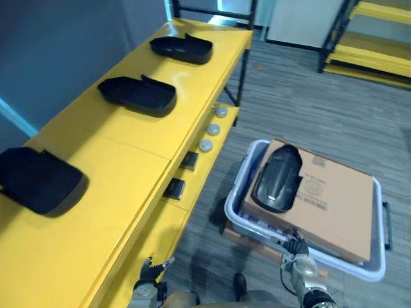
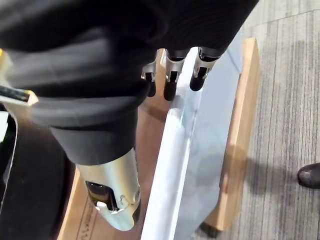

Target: Walk over and take plastic housings, then place them on the shelf

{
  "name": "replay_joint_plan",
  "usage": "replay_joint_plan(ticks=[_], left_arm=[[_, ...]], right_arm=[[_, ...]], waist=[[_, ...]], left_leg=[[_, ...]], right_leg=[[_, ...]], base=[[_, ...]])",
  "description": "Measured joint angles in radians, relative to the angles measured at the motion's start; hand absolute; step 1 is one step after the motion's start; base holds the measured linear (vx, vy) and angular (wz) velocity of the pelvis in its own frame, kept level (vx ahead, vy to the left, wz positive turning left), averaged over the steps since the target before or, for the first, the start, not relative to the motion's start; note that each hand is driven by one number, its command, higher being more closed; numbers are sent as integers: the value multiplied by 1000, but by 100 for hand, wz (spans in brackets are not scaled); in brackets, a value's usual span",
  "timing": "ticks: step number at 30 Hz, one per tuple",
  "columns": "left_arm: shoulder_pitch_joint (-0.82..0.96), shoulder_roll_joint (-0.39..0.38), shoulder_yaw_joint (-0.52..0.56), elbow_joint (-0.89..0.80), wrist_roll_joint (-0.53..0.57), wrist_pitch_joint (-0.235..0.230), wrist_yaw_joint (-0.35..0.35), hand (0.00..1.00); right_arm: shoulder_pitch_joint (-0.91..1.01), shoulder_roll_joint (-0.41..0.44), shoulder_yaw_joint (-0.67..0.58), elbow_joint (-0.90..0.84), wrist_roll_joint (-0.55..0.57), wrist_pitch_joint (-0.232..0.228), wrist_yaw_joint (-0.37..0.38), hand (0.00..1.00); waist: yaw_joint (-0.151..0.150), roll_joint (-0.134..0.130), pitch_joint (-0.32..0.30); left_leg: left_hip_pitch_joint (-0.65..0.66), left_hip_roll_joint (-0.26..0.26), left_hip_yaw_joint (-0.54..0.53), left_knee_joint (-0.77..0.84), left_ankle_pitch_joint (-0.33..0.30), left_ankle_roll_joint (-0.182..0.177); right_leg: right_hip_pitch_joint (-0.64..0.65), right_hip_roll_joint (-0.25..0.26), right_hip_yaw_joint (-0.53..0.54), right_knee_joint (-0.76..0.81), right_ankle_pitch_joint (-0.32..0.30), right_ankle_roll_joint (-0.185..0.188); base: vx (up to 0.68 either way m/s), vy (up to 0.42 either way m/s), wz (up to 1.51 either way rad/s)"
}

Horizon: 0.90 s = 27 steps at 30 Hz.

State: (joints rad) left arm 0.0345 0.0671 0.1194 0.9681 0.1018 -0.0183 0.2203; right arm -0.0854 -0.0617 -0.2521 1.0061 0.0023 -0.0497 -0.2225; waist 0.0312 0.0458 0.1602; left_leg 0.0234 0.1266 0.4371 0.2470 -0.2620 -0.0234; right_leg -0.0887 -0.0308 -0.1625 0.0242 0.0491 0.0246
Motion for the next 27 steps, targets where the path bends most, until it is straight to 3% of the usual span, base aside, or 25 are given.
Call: replay_joint_plan(ticks=[2,3,4,5,6,9,10,11,14,20,27], left_arm=[[16,-4,12,-9,0,1,0,0],[18,-4,26,-12,0,1,0,0],[30,-11,51,-21,-1,1,0,0],[36,-14,51,-24,-3,1,0,0],[40,-26,50,-28,-11,1,-1,0],[32,-36,48,-32,-13,1,0,0],[33,-43,39,-33,-12,1,0,0],[33,-46,38,-31,-14,3,-1,0],[22,-41,38,-31,-12,8,-1,0],[25,-41,36,-18,-12,12,-2,0],[35,-30,40,7,-12,14,-1,0]], right_arm=[[56,-3,3,0,6,17,-1,0],[63,-1,6,-2,8,17,-2,0],[77,1,11,-20,10,15,-4,0],[81,0,18,-28,12,15,-11,0],[86,-5,14,-48,27,14,-23,0],[91,-5,-28,-64,33,14,-37,0],[96,-6,-47,-64,35,14,-44,0],[100,-3,-54,-58,36,17,-47,0],[138,39,-66,-83,39,18,-45,0],[144,34,-107,-87,68,15,-45,0],[162,23,-228,-101,88,16,-67,0]], waist=[[-4,18,14],[-5,19,18],[-1,21,30],[8,21,37],[8,21,42],[11,17,44],[9,26,37],[9,22,34],[5,-3,18],[6,-13,-9],[6,-18,-59]], left_leg=[[-9,55,-11,144,-28,-36],[-23,77,-23,215,-33,-36],[-69,123,-52,386,-28,-27],[-103,134,-92,456,-28,-17],[-154,116,-201,508,-49,-12],[-195,54,-308,392,-62,-25],[-175,18,-369,234,-36,-46],[-153,8,-351,190,-6,-16],[-133,-24,-312,151,-5,1],[-60,-65,-293,95,-4,6],[21,-81,-297,44,2,15]], right_leg=[[33,32,39,7,-15,-15],[41,43,57,17,-27,-23],[56,61,91,41,-47,-35],[58,69,108,54,-58,-41],[58,79,143,76,-76,-41],[68,67,192,83,-85,-32],[61,61,203,90,-100,-10],[63,50,212,97,-113,4],[67,1,190,96,-109,35],[122,-29,181,51,-99,59],[192,-49,159,22,-98,60]], base=[[95,-112,-56],[89,-110,-77],[62,-69,-72],[81,-41,-99],[65,0,-74],[77,82,-65],[62,193,-62],[123,236,-53],[200,182,-16],[180,98,-7],[121,46,1]])
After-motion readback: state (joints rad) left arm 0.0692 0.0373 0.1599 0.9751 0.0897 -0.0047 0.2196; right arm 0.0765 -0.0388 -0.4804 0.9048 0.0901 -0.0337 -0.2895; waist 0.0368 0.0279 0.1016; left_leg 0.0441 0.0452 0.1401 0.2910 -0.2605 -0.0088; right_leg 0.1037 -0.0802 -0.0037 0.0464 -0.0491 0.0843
